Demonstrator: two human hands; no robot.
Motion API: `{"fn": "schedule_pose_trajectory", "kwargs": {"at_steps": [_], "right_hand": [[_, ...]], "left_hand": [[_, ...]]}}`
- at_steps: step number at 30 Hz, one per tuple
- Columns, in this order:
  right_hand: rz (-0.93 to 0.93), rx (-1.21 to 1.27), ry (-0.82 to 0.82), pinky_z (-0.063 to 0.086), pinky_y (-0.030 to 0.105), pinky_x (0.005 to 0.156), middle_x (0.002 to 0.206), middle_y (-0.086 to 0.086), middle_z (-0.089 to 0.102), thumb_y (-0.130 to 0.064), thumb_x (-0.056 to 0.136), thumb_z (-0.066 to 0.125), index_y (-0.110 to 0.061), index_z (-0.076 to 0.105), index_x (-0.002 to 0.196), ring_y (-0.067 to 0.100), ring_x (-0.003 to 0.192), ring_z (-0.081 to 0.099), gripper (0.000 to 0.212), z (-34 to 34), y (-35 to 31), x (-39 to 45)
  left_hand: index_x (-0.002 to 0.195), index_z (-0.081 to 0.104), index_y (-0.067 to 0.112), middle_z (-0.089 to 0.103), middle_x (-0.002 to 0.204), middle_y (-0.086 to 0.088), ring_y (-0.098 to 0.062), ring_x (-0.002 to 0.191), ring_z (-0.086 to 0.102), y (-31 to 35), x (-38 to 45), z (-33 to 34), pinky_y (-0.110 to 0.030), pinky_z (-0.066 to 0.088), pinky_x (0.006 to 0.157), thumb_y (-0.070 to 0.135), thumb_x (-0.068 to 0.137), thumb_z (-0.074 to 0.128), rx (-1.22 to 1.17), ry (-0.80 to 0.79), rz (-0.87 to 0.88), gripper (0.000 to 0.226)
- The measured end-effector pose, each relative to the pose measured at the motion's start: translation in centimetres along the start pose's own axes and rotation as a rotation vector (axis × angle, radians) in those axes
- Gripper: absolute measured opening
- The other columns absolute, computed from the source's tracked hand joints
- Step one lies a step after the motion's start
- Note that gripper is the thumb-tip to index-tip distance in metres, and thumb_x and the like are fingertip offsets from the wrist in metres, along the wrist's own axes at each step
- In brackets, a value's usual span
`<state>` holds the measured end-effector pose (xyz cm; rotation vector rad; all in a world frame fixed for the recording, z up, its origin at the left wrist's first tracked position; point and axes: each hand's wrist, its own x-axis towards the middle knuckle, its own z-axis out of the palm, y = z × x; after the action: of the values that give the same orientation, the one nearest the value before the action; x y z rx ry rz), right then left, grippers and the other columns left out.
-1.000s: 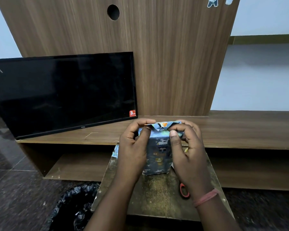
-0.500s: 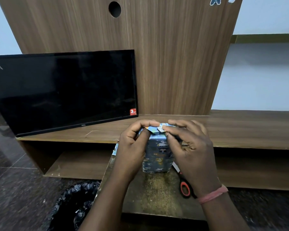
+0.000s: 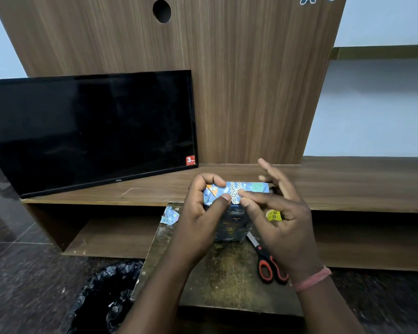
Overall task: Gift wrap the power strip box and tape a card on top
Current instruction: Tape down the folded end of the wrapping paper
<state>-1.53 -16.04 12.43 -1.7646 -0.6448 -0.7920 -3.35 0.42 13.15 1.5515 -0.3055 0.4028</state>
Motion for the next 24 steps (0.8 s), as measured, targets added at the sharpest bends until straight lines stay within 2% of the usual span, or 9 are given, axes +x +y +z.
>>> {"fn": "schedule_pose_trajectory", "kwargs": {"at_steps": [5,9,12,14,15,17,18,20,24], "right_hand": [[0.244,0.173,-0.120,0.040,0.043,0.115,0.154,-0.009,0.043,-0.018,0.093,0.071,-0.031,0.050,0.145,0.010,0.141,0.043,0.057,0.1,-0.4,0.2],[0.362,0.264,-0.226,0.039,0.048,0.115,0.146,-0.014,0.051,-0.019,0.099,0.061,-0.039,0.044,0.147,0.008,0.135,0.048,0.055,0.1,-0.5,0.2],[0.299,0.252,-0.269,0.046,0.028,0.105,0.134,-0.021,0.059,-0.008,0.099,0.061,-0.036,0.046,0.146,0.002,0.122,0.057,0.056,-0.3,-1.4,0.4],[0.269,0.300,-0.253,0.045,0.010,0.093,0.122,-0.031,0.061,0.003,0.095,0.061,-0.027,0.047,0.145,-0.009,0.113,0.059,0.059,-0.5,-1.8,0.6],[0.253,0.320,-0.245,0.045,0.008,0.092,0.122,-0.031,0.062,0.007,0.094,0.061,-0.023,0.047,0.144,-0.010,0.113,0.058,0.060,-0.5,-1.8,0.7],[0.221,0.338,-0.230,0.045,0.018,0.102,0.138,-0.018,0.058,0.011,0.092,0.061,-0.018,0.045,0.146,-0.001,0.129,0.052,0.063,-0.2,-1.5,0.8],[0.218,0.355,-0.226,0.044,0.026,0.108,0.146,-0.010,0.053,0.012,0.092,0.061,-0.016,0.043,0.147,0.005,0.137,0.046,0.065,0.0,-1.3,0.7],[0.218,0.375,-0.235,0.039,0.034,0.115,0.152,-0.002,0.048,0.015,0.092,0.059,-0.014,0.040,0.149,0.011,0.144,0.039,0.067,0.4,-0.9,0.6],[0.256,0.357,-0.286,0.028,0.041,0.123,0.159,-0.009,0.037,0.011,0.093,0.061,-0.021,0.032,0.155,0.008,0.151,0.025,0.076,1.0,-0.3,0.1]], "left_hand": [[0.105,0.054,0.021,0.057,0.095,0.001,-0.011,0.076,0.054,-0.2,-0.3,0.5,-0.026,0.047,0.068,0.015,0.087,0.062,-0.039,-0.020,-0.027,0.021],[0.106,0.058,0.027,0.052,0.115,-0.018,-0.022,0.097,0.053,-0.8,-0.3,0.3,-0.032,0.048,0.078,0.017,0.085,0.063,0.012,-0.011,-0.009,0.024],[0.119,0.055,0.029,0.054,0.123,-0.014,-0.022,0.101,0.056,-0.6,-0.6,0.0,-0.035,0.051,0.085,0.015,0.086,0.063,-0.016,-0.049,0.021,0.037],[0.138,0.045,0.029,0.051,0.139,-0.002,-0.018,0.125,0.053,-0.7,-0.5,-0.3,-0.050,0.046,0.101,0.023,0.083,0.066,0.033,-0.049,0.058,0.059],[0.148,0.035,0.033,0.043,0.151,0.005,-0.021,0.141,0.043,-0.8,-0.4,-0.5,-0.059,0.041,0.108,0.027,0.081,0.068,0.043,-0.055,0.058,0.074],[0.152,0.013,0.061,0.016,0.168,0.013,-0.023,0.156,0.018,-0.8,-0.2,-0.7,-0.064,0.033,0.116,0.036,0.079,0.074,-0.014,-0.091,-0.022,0.098],[0.148,0.002,0.070,0.002,0.171,0.013,-0.014,0.158,0.009,-0.7,-0.1,-0.8,-0.060,0.032,0.119,0.040,0.079,0.077,-0.022,-0.094,-0.072,0.106],[0.148,-0.015,0.065,-0.011,0.170,0.009,0.002,0.154,0.001,-1.1,-0.1,-0.9,-0.050,0.028,0.124,0.042,0.079,0.077,0.021,-0.070,-0.160,0.117],[0.156,-0.008,0.054,0.014,0.170,0.003,0.000,0.153,0.018,-2.2,-0.6,-1.6,-0.045,0.030,0.123,0.038,0.079,0.078,0.093,-0.058,-0.170,0.116]]}}
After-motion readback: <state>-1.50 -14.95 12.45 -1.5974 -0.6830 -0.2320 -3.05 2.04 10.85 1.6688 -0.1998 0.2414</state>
